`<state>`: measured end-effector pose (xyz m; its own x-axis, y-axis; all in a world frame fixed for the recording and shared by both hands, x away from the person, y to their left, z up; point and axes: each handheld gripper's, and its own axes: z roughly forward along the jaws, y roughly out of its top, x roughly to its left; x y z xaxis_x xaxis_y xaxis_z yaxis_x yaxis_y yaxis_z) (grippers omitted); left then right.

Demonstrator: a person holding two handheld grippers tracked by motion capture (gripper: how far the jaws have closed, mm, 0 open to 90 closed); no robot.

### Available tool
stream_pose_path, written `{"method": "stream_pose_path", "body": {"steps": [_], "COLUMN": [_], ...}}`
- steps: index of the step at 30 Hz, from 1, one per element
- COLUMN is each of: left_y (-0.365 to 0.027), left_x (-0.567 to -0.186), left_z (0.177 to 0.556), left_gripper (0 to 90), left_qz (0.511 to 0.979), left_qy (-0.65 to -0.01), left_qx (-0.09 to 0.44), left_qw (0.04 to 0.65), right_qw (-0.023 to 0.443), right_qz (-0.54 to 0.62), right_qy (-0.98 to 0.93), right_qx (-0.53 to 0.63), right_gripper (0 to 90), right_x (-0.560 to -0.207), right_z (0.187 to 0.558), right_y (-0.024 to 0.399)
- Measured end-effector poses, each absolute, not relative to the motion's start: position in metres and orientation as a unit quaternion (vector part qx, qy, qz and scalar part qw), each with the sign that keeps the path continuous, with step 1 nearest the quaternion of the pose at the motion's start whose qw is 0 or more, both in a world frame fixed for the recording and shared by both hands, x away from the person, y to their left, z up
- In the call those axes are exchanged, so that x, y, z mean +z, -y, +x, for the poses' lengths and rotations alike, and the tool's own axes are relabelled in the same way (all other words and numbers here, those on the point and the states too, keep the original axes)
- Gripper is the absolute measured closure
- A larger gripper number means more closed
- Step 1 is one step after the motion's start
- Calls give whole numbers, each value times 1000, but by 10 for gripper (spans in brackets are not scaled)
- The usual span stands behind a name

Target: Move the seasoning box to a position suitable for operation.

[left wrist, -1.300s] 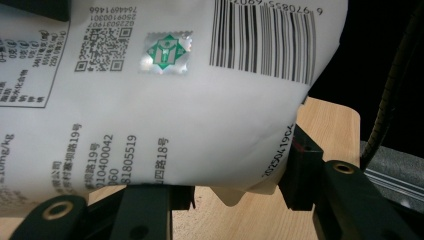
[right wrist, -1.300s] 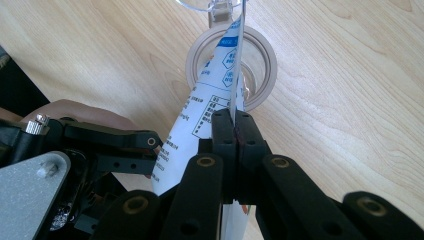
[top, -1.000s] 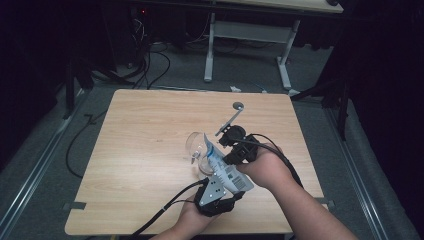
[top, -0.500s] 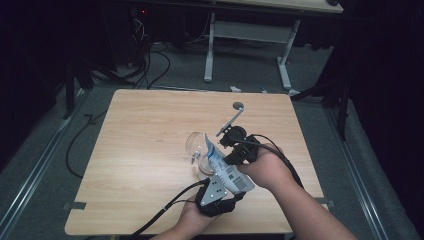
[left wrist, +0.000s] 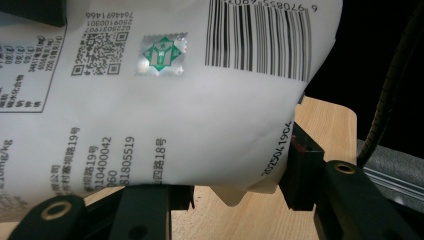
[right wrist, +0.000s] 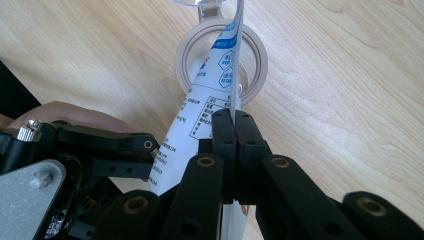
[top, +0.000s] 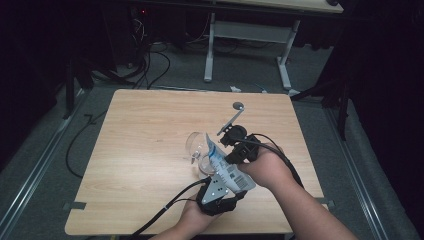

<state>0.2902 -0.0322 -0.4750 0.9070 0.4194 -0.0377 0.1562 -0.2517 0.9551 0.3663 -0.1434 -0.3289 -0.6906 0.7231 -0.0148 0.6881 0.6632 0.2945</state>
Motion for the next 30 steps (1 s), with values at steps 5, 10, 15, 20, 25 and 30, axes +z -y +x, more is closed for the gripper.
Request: {"method": "stream_pose_path", "body": {"steps": [5,10,15,20,25,30], "left_y": [32,32,33,34,35,34], "left_x": [-474,-474,-474,-474,-474,-473], "left_z": [291,291,291,290,291,291], "left_gripper": [568,566,565,564,561,559], "left_qz": [782,782,783,784,784,787], "left_qy": [-184,-185,-184,-183,-185,-184], "left_qx": [113,114,114,113,114,115], "left_qw": [584,584,583,583,582,578], "right_qw": [67,70,69,67,67,66], "right_qz": [388,391,389,391,391,390], "right_qy": [-910,-908,-909,-908,-908,-909], "right_qx": [133,134,134,133,134,135], "right_gripper": [900,900,900,900,900,900], "right_x": [-328,-328,-328,-328,-329,-330], "right_z": [367,367,367,367,368,370], "right_y": [142,142,143,144,144,143]}}
